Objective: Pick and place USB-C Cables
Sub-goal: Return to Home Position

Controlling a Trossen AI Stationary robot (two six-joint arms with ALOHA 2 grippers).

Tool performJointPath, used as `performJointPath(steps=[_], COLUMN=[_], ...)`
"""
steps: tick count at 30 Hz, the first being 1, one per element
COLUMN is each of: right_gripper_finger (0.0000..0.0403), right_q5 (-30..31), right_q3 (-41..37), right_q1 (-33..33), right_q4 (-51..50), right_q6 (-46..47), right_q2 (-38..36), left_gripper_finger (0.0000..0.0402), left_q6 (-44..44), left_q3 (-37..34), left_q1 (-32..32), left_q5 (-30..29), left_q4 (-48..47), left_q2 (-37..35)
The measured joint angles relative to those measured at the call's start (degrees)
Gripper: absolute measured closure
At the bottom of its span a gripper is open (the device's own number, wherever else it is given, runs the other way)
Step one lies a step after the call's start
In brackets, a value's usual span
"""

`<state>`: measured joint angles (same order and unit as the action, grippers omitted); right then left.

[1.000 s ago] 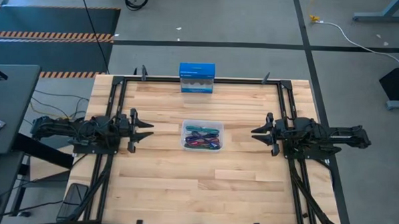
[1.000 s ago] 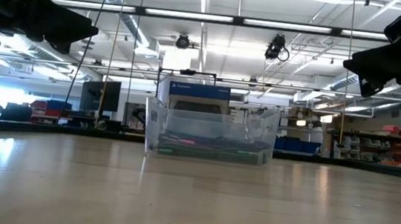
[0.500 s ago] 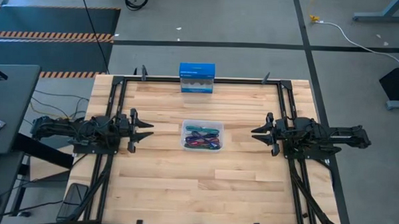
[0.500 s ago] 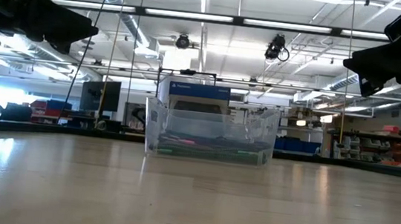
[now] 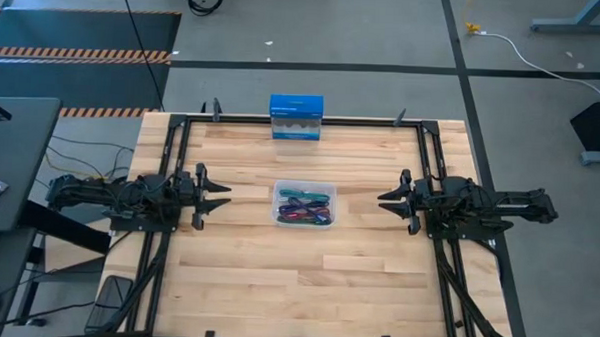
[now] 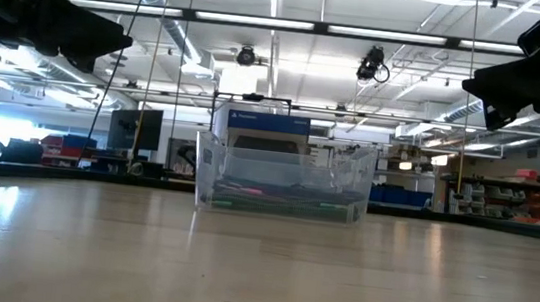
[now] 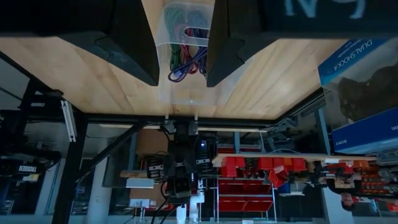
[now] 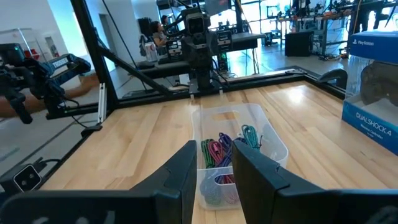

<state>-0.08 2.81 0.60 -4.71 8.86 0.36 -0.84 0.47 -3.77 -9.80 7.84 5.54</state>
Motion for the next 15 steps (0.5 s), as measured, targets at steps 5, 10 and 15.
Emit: performJointPath(steps=[5,10,15], right_gripper_finger=[0.0295,0.0295,0.0295], right_q5=[0.00,0.00,0.00], right_q3=[0.00,0.02,0.02], right_q1=[0.00,0.00,0.02], right_q4=[0.00,0.00,0.00], right_q6=[0.00,-0.01,0.00], right_q2=[0.00,0.00,0.00], left_gripper_finger=[0.0260,0.0260,0.0260], left_q6=[0.02,0.02,0.00], left_q3=[0.00,0.00,0.00], left_q1=[0.00,0.00,-0.66], left_q5=[0.00,0.00,0.11], left_q4=[0.00,0.02,0.40], left_q2=[0.00,0.05,2.18])
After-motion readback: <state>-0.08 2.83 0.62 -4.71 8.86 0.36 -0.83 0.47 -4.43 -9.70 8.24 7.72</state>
